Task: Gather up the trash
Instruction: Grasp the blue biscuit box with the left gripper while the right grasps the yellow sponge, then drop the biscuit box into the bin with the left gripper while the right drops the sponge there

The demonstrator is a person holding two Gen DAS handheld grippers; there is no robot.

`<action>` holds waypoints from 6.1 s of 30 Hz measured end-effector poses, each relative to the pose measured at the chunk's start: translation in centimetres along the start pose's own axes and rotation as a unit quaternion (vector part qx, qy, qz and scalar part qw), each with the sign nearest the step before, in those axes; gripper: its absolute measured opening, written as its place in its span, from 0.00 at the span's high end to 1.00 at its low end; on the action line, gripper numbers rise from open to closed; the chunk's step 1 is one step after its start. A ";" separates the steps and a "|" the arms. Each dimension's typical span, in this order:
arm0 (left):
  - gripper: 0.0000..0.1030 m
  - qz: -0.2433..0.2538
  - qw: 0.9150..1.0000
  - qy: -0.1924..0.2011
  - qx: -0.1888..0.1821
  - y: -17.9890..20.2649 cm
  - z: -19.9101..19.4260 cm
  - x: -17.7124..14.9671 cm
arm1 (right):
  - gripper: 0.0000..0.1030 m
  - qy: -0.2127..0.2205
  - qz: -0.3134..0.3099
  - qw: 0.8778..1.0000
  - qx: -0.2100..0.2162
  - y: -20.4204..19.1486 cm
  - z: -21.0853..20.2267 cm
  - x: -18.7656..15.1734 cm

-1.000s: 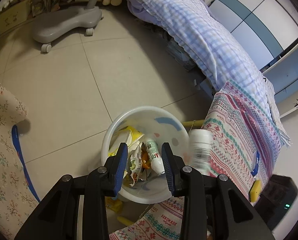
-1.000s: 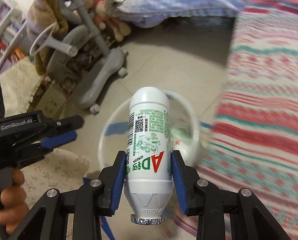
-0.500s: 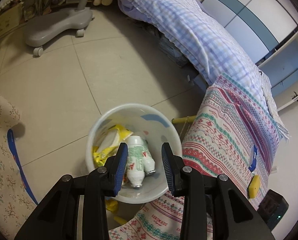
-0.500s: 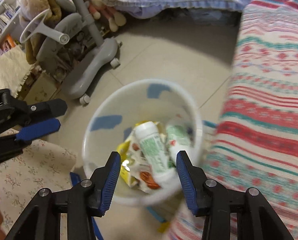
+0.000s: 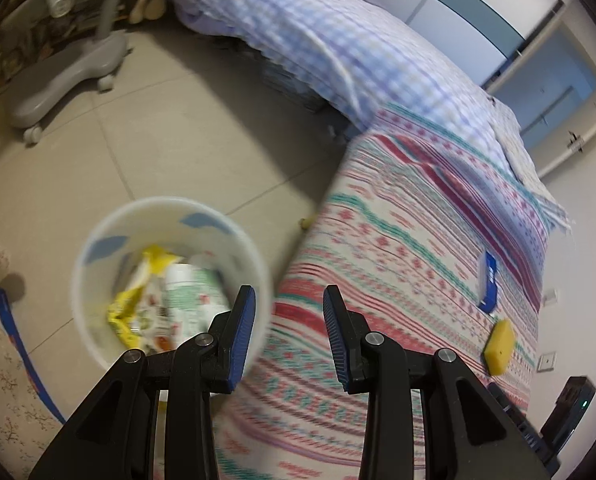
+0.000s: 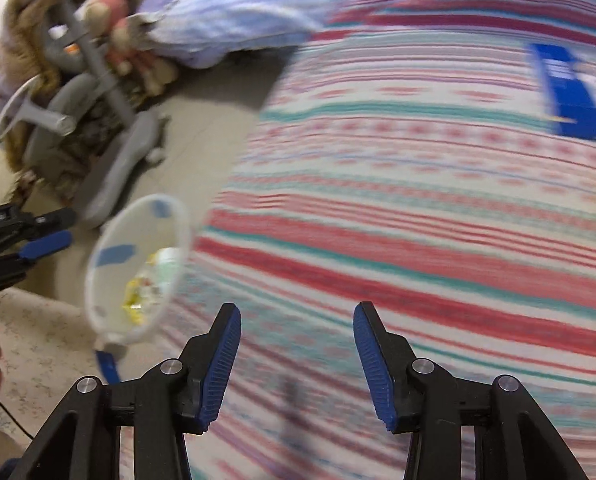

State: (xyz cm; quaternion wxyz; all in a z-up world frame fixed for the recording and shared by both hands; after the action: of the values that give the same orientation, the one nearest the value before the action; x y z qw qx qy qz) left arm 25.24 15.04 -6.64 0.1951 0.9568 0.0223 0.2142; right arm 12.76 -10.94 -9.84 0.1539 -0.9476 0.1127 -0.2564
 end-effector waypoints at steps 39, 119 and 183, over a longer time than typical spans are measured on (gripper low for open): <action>0.59 0.184 0.982 -0.021 -0.038 24.2 9.7 -5.8 | 0.69 0.111 0.213 0.971 -0.009 17.7 -9.1 3.0; 0.52 -0.172 0.985 -0.001 -0.027 -9.8 -1.7 -1.0 | 0.68 0.092 0.128 0.984 -0.086 16.8 -7.2 1.2; 0.32 -0.045 0.993 0.069 0.088 -6.5 -8.8 -5.6 | 0.55 -0.007 -0.099 0.993 0.062 -13.0 7.9 -0.9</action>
State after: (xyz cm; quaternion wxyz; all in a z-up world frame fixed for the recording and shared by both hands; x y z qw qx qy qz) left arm 16.74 23.50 -4.09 0.1178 0.9511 0.0980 0.2683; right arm 17.92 3.18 -12.22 0.1871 -0.9446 0.0011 -0.2698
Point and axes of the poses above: each gripper's, at about its wrist camera, not at the fingertips, and z roughly the way its jaws point, y to its right, x to its top, the point moved 3 cm from there along z, roughly the way its jaws point, and after that the axes turned 2 degrees about -x, right-handed, at the moved point
